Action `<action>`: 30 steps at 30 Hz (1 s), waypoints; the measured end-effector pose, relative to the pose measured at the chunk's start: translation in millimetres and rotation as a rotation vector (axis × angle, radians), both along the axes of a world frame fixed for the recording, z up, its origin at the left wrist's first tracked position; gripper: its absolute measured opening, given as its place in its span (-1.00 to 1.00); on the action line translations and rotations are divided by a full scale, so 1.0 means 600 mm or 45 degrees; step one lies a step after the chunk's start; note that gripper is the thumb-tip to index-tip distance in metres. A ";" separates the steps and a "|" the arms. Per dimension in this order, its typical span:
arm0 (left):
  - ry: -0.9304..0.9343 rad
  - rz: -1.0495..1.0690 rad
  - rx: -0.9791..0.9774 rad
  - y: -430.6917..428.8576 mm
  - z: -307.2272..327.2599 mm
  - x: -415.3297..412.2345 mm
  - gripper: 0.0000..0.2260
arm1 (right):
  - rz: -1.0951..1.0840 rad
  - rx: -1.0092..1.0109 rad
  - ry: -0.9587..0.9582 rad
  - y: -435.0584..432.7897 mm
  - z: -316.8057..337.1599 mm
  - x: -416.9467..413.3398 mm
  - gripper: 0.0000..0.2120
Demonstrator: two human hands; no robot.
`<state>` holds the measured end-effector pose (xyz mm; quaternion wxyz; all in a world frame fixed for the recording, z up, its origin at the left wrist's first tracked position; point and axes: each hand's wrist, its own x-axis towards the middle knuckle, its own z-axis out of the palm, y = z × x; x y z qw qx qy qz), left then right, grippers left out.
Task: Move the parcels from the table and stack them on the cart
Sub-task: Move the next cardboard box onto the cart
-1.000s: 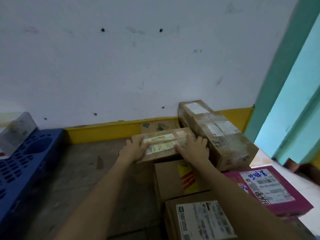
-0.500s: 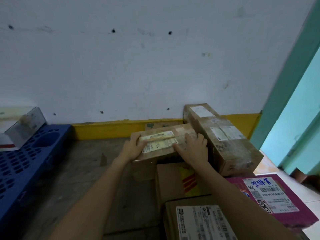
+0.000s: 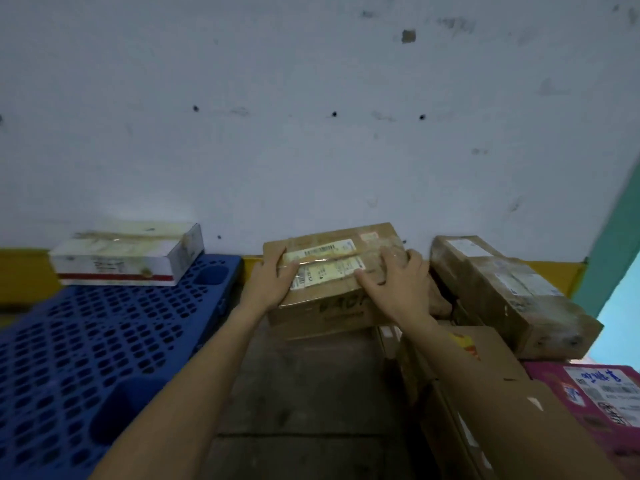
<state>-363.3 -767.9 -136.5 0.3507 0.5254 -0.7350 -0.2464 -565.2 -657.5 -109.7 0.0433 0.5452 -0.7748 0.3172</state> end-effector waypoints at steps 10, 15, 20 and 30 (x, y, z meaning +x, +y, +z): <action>-0.018 0.155 -0.053 0.065 0.043 0.345 -0.51 | 0.144 -0.096 -0.078 0.019 0.010 0.331 -0.39; 0.055 0.270 -0.042 0.066 0.049 0.479 -0.53 | 0.262 -0.041 -0.137 -0.008 0.012 0.450 -0.36; 0.075 0.304 -0.018 0.054 0.047 0.567 -0.52 | 0.337 -0.002 -0.167 -0.046 0.011 0.534 -0.34; -0.051 0.414 -0.036 -0.028 0.015 0.722 -0.55 | 0.409 0.136 -0.305 -0.141 -0.043 0.682 -0.32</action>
